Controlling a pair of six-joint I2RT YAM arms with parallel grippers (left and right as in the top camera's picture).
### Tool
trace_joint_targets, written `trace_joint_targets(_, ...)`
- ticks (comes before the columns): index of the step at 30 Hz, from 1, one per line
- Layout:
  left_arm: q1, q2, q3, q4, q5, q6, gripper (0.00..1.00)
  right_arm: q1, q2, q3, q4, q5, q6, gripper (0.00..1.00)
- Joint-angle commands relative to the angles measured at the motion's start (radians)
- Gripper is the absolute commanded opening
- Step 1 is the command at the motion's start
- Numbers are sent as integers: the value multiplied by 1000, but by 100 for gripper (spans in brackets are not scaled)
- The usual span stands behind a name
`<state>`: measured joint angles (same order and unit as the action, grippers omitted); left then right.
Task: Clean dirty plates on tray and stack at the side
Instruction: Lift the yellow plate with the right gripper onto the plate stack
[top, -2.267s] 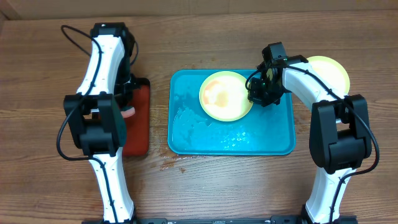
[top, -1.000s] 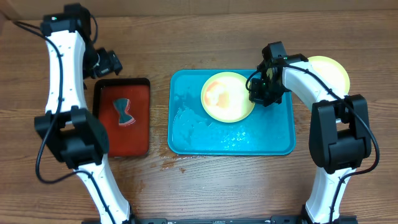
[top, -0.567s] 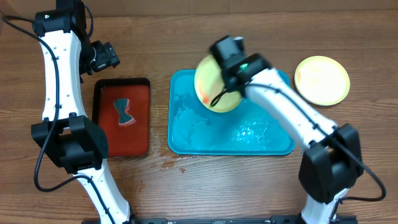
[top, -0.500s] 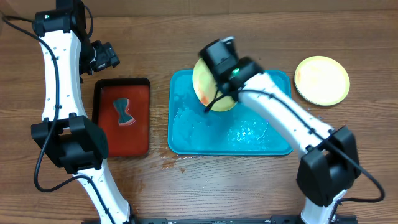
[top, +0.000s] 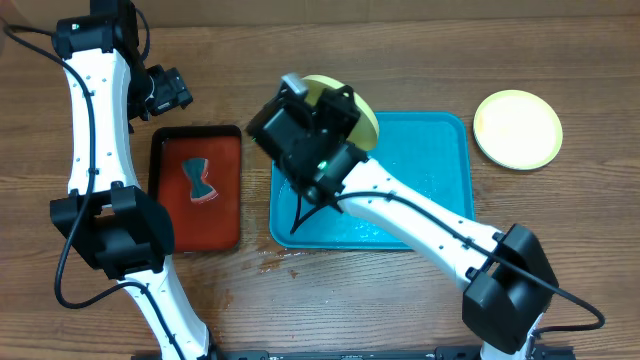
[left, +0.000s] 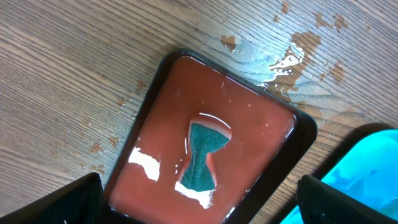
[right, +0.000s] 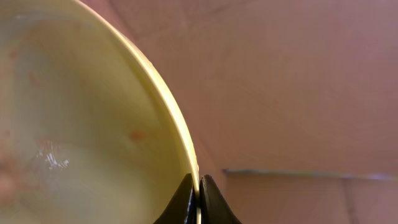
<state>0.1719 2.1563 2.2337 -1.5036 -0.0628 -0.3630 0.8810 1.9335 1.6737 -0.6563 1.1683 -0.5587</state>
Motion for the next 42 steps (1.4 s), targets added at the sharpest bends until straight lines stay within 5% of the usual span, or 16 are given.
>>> trace_joint_targets(1, -3, 2, 7, -2, 1, 1, 100, 29, -19, 18, 39, 87, -149, 4)
trace_joint_targets(7, -3, 2, 7, -2, 1, 1, 99, 35, -19, 18, 46, 87, -132, 4)
trace_joint_targets(13, -3, 2, 7, -2, 1, 1, 99, -14, -19, 18, -3, 23, 75, 4)
trace_joint_targets(15, -4, 2, 7, -2, 1, 1, 100, -122, -19, 18, -138, -385, 256, 4)
trace_joint_targets(20, -4, 2, 7, -2, 1, 1, 100, -361, -47, 24, -224, -878, 513, 4)
trace_joint_targets(27, -4, 2, 7, -2, 1, 1, 99, -782, -87, 23, -298, -1534, 545, 4)
trace_joint_targets(34, -4, 2, 7, -2, 1, 1, 100, -1160, -78, -50, -364, -1510, 546, 4)
trace_joint_targets(42, -4, 2, 7, -2, 1, 1, 100, -1394, -76, -175, -213, -1510, 611, 4)
